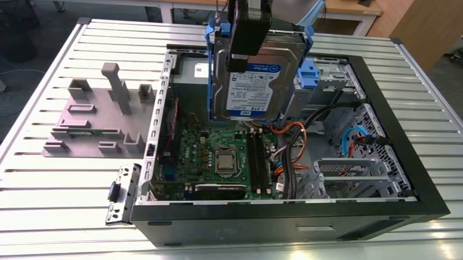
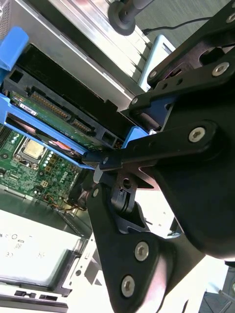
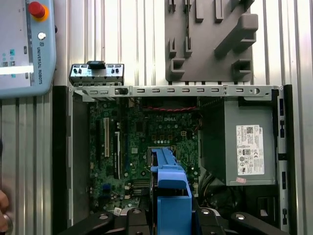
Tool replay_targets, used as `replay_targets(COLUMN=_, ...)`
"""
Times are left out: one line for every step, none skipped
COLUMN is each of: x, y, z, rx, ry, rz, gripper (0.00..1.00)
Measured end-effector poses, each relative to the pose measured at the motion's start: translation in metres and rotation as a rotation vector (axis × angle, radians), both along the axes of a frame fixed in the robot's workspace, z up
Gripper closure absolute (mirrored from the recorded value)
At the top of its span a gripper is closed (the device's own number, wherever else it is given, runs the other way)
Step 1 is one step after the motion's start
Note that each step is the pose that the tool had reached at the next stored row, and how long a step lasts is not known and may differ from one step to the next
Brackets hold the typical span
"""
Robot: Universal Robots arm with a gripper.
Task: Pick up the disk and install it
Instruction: 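Pick up the disk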
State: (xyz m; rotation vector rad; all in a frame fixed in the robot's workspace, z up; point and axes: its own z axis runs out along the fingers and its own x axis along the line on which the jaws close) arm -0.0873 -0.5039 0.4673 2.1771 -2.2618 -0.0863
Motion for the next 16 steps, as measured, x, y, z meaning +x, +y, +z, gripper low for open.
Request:
replay_targets(x=0.0003, y=-0.0001, z=-0.0001, rx=0.0000, ry=0.0000, rz=0.000, gripper=0.64)
replay_targets(x=0.0005, y=-0.0003, z=-0.0001, rx=0.0000, ry=0.0000, rz=0.000, gripper=0.64)
replay_targets(x=0.0008, y=-0.0004, z=-0.0001, rx=-0.0001, ry=0.0000, rz=0.000, gripper=0.64)
replay_targets(x=0.0010, y=-0.0005, z=-0.0002, rx=0.0000, ry=0.0000, rz=0.000, gripper=0.64)
replay_targets(x=0.0013, y=-0.0007, z=-0.0003, rx=0.0000, ry=0.0000, rz=0.000, gripper=0.64)
replay_targets(x=0.0016, y=-0.0008, z=-0.0003, rx=-0.0001, ry=0.0000, rz=0.000, gripper=0.64)
replay_targets(x=0.0018, y=-0.0009, z=-0.0004, rx=-0.0001, ry=0.0000, rz=0.000, gripper=0.64)
replay_targets(x=0.0020, y=-0.0011, z=-0.0004, rx=-0.0001, ry=0.0000, rz=0.000, gripper=0.64)
replay_targets(x=0.0023, y=-0.0012, z=-0.0005, rx=0.0000, ry=0.0000, rz=0.000, gripper=0.64)
replay_targets(x=0.0025, y=-0.0013, z=-0.0006, rx=0.0000, ry=0.0000, rz=0.000, gripper=0.64)
replay_targets(x=0.0028, y=-0.0015, z=-0.0006, rx=0.0000, ry=0.0000, rz=0.000, gripper=0.64)
replay_targets(x=0.0030, y=-0.0016, z=-0.0007, rx=0.0000, ry=0.0000, rz=0.000, gripper=0.64)
replay_targets(x=0.0033, y=-0.0017, z=-0.0007, rx=-0.0001, ry=0.0000, rz=0.000, gripper=0.64)
replay_targets(x=0.0036, y=-0.0018, z=-0.0008, rx=-0.0001, ry=0.0000, rz=0.000, gripper=0.64)
replay_targets(x=0.0038, y=-0.0020, z=-0.0008, rx=0.0000, ry=0.0000, rz=0.000, gripper=0.64)
replay_targets(x=0.0041, y=-0.0021, z=-0.0009, rx=0.0000, ry=0.0000, rz=0.000, gripper=0.64)
